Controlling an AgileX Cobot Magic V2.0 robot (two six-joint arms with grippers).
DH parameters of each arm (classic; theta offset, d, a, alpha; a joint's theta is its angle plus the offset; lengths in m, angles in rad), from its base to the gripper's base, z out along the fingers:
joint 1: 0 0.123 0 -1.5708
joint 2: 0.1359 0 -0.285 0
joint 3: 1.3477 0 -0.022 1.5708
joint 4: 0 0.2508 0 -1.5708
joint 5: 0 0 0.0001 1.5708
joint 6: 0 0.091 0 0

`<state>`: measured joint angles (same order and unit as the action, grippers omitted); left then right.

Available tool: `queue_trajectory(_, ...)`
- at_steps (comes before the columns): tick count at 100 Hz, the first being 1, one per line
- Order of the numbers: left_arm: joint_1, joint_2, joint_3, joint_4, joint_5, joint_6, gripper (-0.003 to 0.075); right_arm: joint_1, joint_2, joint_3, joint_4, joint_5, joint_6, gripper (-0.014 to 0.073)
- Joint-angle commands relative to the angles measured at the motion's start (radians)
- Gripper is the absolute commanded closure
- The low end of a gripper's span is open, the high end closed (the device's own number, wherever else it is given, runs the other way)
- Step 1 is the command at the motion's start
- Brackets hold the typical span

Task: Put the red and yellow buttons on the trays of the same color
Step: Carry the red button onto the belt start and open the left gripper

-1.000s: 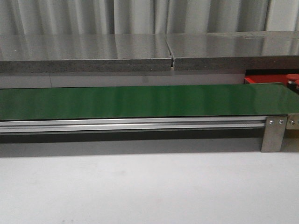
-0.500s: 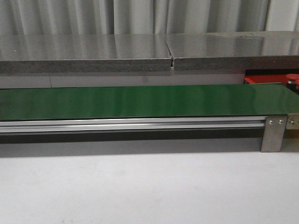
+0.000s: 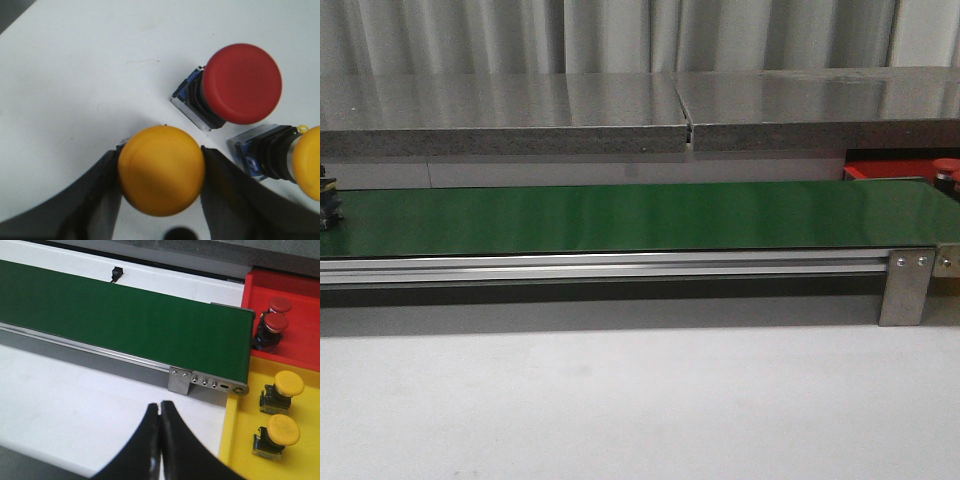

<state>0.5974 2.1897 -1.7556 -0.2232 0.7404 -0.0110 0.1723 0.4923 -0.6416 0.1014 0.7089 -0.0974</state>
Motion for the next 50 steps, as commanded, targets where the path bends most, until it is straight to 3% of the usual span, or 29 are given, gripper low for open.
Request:
queue_trajectory(1,0.001,-0.067,-0.035,-0.011,-0.045,-0.009,0.0440,-0.002,0.003,-0.027,-0.004,-0.070,-0.007,0.0662)
queue_trajectory(20,-0.001,-0.093,-0.035,-0.002,-0.041,-0.005,0.0479,-0.002,0.003,-0.027,-0.004,-0.070,-0.007,0.0662)
queue_trajectory(50,-0.011,-0.218,0.038,0.004,-0.019,0.011,0.0479,-0.002,0.003,-0.027,-0.004,-0.070,-0.007,0.0662)
